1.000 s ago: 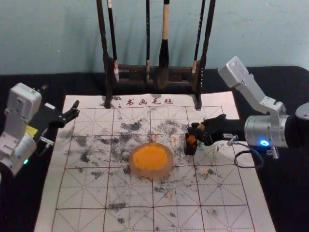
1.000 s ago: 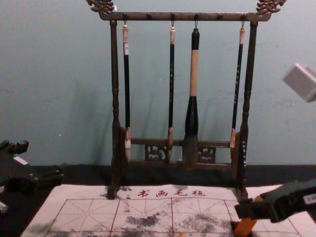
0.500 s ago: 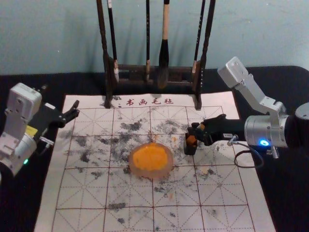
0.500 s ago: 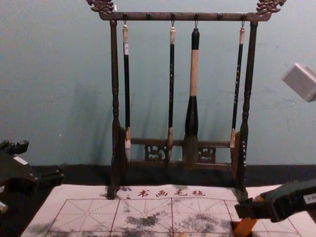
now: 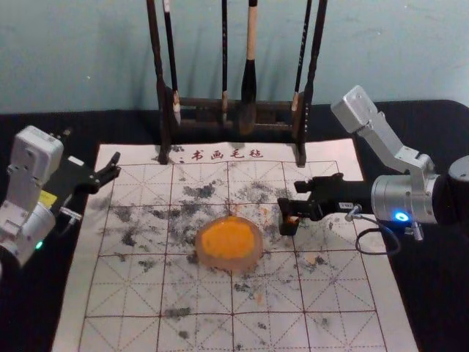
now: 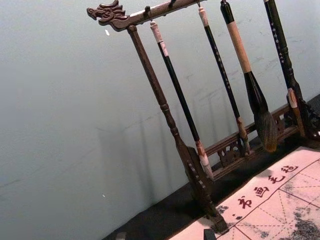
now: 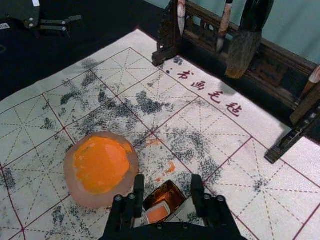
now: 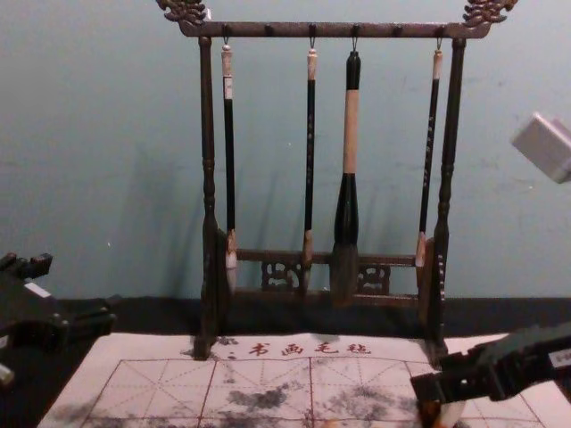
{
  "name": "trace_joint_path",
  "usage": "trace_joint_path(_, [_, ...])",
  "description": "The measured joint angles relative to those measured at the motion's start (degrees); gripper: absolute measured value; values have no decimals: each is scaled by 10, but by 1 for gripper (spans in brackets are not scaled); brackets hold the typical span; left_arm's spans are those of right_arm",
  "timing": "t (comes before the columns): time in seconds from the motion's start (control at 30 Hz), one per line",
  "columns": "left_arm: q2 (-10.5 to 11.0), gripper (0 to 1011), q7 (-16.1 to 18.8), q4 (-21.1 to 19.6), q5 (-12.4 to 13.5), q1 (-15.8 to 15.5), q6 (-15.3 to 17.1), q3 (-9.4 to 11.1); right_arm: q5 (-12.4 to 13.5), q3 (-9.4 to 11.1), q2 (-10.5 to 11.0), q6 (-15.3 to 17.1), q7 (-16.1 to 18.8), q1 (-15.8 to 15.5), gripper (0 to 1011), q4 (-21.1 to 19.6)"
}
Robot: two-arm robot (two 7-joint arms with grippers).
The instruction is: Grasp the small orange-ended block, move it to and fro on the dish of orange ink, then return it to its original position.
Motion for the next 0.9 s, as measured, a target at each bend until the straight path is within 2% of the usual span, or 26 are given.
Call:
trace_joint_path(0.13, [0,1001,0,0,0,0,0,0,0,0,0,0,0,0,677,0])
trace_joint_path(0.23, [0,1001,0,0,0,0,0,0,0,0,0,0,0,0,735,0])
trace_joint_path(0.27, [0,1001,0,0,0,0,0,0,0,0,0,0,0,0,791,0])
trace_joint_path(0.3, [0,1001,0,0,0,0,0,0,0,0,0,0,0,0,791,0])
trace_joint_path(0.33, [0,1001,0,0,0,0,0,0,1,0,0,0,0,0,865,0])
trace_joint_path(0.37, [0,1001,0,0,0,0,0,0,1,0,0,0,0,0,865,0])
trace_joint_path(0.5, [0,1001,0,0,0,0,0,0,1,0,0,0,0,0,978,0])
trace_joint_path(0.6, [0,1001,0,0,0,0,0,0,1,0,0,0,0,0,1002,0])
trace_joint_path(0.67, [0,1001,0,0,0,0,0,0,0,5,-1,-14,-3,-5,1002,-2])
trace_joint_path(0.8, [0,1001,0,0,0,0,0,0,-7,29,-7,-79,-24,-30,1000,-15])
trace_joint_path(0.83, [0,1001,0,0,0,0,0,0,-9,43,-10,-109,-37,-43,1002,-21])
trace_joint_path(0.9, [0,1001,0,0,0,0,0,0,-13,57,-13,-142,-53,-58,1002,-29])
